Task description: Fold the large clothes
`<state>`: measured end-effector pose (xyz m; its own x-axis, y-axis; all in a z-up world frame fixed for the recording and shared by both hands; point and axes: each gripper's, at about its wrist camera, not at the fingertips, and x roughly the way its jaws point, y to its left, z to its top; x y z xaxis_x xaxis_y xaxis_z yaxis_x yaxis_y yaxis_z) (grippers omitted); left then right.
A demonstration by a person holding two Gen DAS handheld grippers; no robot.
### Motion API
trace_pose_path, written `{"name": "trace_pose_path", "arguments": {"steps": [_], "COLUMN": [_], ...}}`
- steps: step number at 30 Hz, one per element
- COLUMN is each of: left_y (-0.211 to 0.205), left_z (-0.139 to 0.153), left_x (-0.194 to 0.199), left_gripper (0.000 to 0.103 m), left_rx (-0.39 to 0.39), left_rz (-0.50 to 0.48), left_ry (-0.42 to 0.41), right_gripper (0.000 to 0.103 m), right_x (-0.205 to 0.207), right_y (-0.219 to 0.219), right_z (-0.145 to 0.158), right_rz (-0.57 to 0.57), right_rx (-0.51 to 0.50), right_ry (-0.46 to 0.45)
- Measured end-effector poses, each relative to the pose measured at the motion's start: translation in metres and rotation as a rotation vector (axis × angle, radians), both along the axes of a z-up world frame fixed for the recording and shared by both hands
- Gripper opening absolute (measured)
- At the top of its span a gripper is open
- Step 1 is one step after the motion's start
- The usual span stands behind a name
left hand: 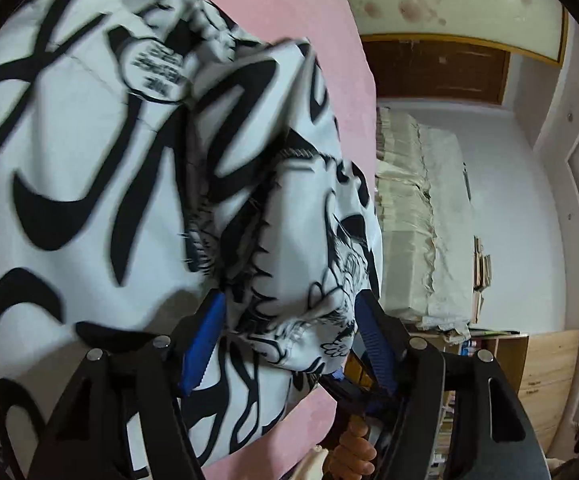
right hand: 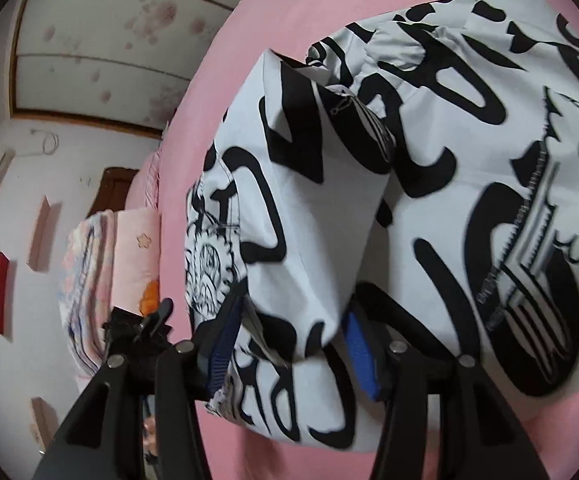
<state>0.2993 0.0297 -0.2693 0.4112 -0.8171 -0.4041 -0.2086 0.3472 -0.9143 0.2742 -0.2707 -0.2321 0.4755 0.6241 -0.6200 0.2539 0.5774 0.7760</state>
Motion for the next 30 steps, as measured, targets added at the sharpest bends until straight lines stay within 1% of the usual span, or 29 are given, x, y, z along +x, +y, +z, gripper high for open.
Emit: {"name": "trace_pose_path", "arguments": {"steps": [2,3,4,5,6,7,8,10,12,13,14,15,16,17,19,21,22,23,24,25,26,28,29,30], "left_y": [-0.014,-0.022,-0.028,-0.030,-0.032,-0.034,-0.037,-0.042,-0.045,-0.048,-0.055,-0.060,-0.069,-0.076,-0.094,-0.105,-0.110,-0.113,-0.114,-0.114,-0.113,-0.106,-0.106,-0.105], "left_z": [0.003,0.004,0.005,0.007,0.008,0.011,0.019,0.043,0.073,0.083,0.091,0.094,0.089,0.081,0.052,0.023,0.013,0.008,0.010,0.014,0.017,0.023,0.030,0.038], "left_x": [0.006,0.008,0.009,0.011,0.016,0.017,0.016,0.009,-0.007,-0.014,-0.025,-0.030,-0.040,-0.045,-0.060,-0.070,-0.073,-0.075,-0.076,-0.075,-0.081,-0.091,-0.095,-0.100], "left_gripper": [0.064,0.064,0.055,0.041,0.011,0.009,0.009,0.007,0.007,0.007,0.007,0.007,0.007,0.007,0.007,0.007,0.007,0.008,0.011,0.012,0.014,0.027,0.031,0.032], "left_rx": [-0.010,-0.003,0.006,0.015,0.039,0.078,0.112,0.187,0.278,0.318,0.387,0.427,0.495,0.527,0.621,0.672,0.687,0.693,0.696,0.695,0.695,0.713,0.738,0.767], "left_rz": [-0.041,-0.054,-0.054,-0.046,-0.036,-0.024,-0.007,0.011,0.020,0.017,0.003,-0.012,-0.044,-0.071,-0.140,-0.178,-0.184,-0.177,-0.168,-0.167,-0.176,-0.202,-0.220,-0.241], "left_ry": [-0.016,-0.020,-0.019,-0.018,-0.008,0.012,0.007,-0.044,-0.086,-0.093,-0.092,-0.084,-0.049,-0.017,0.055,0.103,0.120,0.120,0.108,0.098,0.093,0.080,0.074,0.069], "right_gripper": [0.051,0.044,0.027,0.017,0.012,0.011,0.010,0.009,0.008,0.008,0.008,0.008,0.008,0.008,0.008,0.008,0.004,0.004,0.005,0.009,0.010,0.018,0.019,0.023], "right_x": [0.000,0.000,0.003,0.003,0.000,-0.002,-0.002,-0.003,-0.010,-0.015,-0.021,-0.026,-0.033,-0.044,-0.060,-0.074,-0.078,-0.081,-0.081,-0.080,-0.079,-0.078,-0.080,-0.082], "right_y": [0.005,0.009,0.010,0.013,0.017,0.017,0.018,0.019,0.024,0.026,0.028,0.033,0.035,0.038,0.040,0.043,0.044,0.047,0.050,0.054,0.058,0.064,0.066,0.068], "right_z": [0.000,0.002,0.004,0.006,0.011,0.015,0.020,0.030,0.043,0.047,0.049,0.047,0.041,0.027,-0.003,-0.033,-0.042,-0.044,-0.039,-0.033,-0.024,-0.007,0.008,0.020], "right_rz": [0.012,0.029,0.048,0.073,0.081,0.081,0.086,0.104,0.130,0.145,0.160,0.176,0.187,0.195,0.196,0.197,0.195,0.199,0.210,0.224,0.248,0.301,0.327,0.345], "right_rx": [0.005,0.000,-0.005,-0.013,-0.014,-0.007,0.002,0.013,0.031,0.034,0.033,0.025,0.014,-0.013,-0.053,-0.100,-0.120,-0.148,-0.181,-0.206,-0.239,-0.321,-0.382,-0.420], "right_ry": [-0.009,-0.024,-0.042,-0.057,-0.064,-0.078,-0.088,-0.111,-0.143,-0.151,-0.150,-0.138,-0.117,-0.071,0.019,0.093,0.112,0.113,0.101,0.091,0.082,0.066,0.044,0.028]}}
